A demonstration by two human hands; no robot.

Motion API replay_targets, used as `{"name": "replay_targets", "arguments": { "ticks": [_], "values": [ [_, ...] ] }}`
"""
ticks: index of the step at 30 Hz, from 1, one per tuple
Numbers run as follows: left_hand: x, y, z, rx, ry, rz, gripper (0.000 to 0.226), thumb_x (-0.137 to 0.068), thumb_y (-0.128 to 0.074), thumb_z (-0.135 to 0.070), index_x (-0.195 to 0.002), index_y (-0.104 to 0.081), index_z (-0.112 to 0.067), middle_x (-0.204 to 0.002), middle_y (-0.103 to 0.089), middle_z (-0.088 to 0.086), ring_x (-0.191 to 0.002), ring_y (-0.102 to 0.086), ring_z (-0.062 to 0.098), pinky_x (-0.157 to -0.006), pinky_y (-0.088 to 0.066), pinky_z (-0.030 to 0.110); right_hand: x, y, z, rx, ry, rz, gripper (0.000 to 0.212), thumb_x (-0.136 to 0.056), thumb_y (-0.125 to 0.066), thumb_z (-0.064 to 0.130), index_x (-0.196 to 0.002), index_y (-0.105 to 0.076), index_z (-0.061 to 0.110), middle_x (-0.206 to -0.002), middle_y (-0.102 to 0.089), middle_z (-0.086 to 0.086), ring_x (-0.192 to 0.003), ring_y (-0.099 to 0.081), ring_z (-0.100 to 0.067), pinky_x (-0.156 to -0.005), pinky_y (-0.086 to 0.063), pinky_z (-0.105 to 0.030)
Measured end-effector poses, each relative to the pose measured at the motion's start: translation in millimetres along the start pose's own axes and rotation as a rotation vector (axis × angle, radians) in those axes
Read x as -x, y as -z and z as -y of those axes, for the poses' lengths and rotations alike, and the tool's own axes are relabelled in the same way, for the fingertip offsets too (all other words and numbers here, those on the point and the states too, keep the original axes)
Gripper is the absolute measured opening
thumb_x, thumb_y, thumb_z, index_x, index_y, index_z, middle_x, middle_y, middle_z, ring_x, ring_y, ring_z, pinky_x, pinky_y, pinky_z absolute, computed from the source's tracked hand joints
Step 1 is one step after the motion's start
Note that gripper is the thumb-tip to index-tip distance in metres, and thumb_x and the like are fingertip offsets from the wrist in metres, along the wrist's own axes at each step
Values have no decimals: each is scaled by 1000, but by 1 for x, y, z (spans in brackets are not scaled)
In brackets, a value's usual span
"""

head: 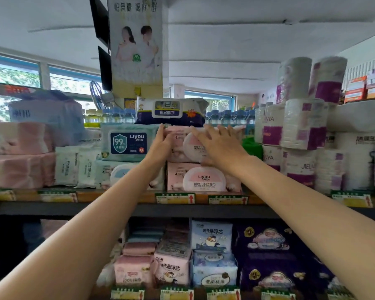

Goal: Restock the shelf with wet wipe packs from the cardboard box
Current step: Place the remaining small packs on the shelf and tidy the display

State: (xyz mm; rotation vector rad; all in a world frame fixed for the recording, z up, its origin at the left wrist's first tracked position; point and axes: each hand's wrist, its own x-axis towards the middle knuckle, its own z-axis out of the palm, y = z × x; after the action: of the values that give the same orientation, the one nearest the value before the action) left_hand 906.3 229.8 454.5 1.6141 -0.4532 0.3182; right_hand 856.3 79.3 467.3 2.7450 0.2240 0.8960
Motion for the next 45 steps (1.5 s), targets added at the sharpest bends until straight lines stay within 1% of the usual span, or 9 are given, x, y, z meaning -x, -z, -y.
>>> {"name": "replay_targets", "arguments": {
  "ticks": [5, 16, 22, 27, 31, 35, 40, 42, 45],
  "values": [
    [-16, 0, 4, 177, 46, -4, 52, -101, -32, -18, -148, -12, -28, -148, -31, 8, -125, -45, 23, -104, -41, 42, -9, 11, 9, -7, 7, 70, 74, -96, -39, 11, -144, 6, 44, -158, 8, -10, -139, 1, -51, -112, -2, -63],
    [-19, -5, 7, 60, -115, -102, 29, -100, -36, -21, -129, -40, -17, -95, -52, 1, -71, -51, 8, -57, -44, 17, -19, -6, -33, -48, 53, 46, 86, -90, -53, 47, -134, 20, 56, -157, 12, -5, -142, -5, -43, -112, -5, -60],
    [-39, 6, -14, -459, -227, -166, 26, -94, -42, -6, -115, -37, -22, -87, -59, 11, -86, -61, 35, -79, -53, 50, -15, -5, -31, -58, 33, 19, 88, -80, -47, 66, -136, 20, 55, -157, 7, -14, -138, -19, -45, -112, -12, -61],
    [-60, 17, -38, -761, -229, -138, 40, -88, -49, 1, -118, -34, -20, -88, -59, 17, -74, -56, 27, -66, -50, 38, -18, -1, -28, -57, -34, 64, 86, -83, -47, 62, -138, 19, 52, -154, -8, -21, -133, -30, -45, -109, -24, -59],
    [-58, 19, -27, -911, -128, -142, 46, -87, -42, 0, -127, -36, -24, -114, -59, 18, -118, -43, 35, -95, -39, 45, -22, 0, -10, 10, -66, 127, 75, -92, -44, 47, -139, 13, 52, -153, -8, -24, -134, -24, -47, -108, -18, -61],
    [-39, 17, -28, -1106, -363, -219, 31, -94, -45, -16, -123, -54, -22, -135, -47, 6, -129, -28, 30, -104, -29, 45, -24, 3, -7, -19, -40, 165, 82, -85, -50, 57, -141, 10, 50, -150, -19, -19, -133, -27, -44, -107, -19, -61],
    [-35, 19, -40, -1119, -448, -8, 29, -98, -42, -18, -119, -62, -15, -126, -59, 6, -125, -36, 26, -103, -33, 39, -25, 12, -45, -273, -9, 97, 56, -95, -32, 50, -144, -29, 22, -131, -53, -9, -120, -50, -28, -103, -39, -47],
    [-36, 18, -39, -1153, -443, 10, 31, -99, -39, -19, -121, -59, -13, -125, -61, 6, -125, -38, 26, -103, -34, 37, -22, 13, -58, -305, -55, 93, 47, -98, -28, 45, -117, -54, 11, -106, -62, -7, -103, -58, -26, -97, -43, -45],
    [-41, 12, -36, -1219, -374, -65, 30, -100, -38, -22, -122, -57, -17, -122, -59, 11, -120, -46, 28, -97, -42, 40, -20, 8, -55, -231, -59, 99, 49, -98, -23, 47, -102, -57, 12, -91, -59, -3, -95, -59, -24, -100, -40, -47]
  ]
}}
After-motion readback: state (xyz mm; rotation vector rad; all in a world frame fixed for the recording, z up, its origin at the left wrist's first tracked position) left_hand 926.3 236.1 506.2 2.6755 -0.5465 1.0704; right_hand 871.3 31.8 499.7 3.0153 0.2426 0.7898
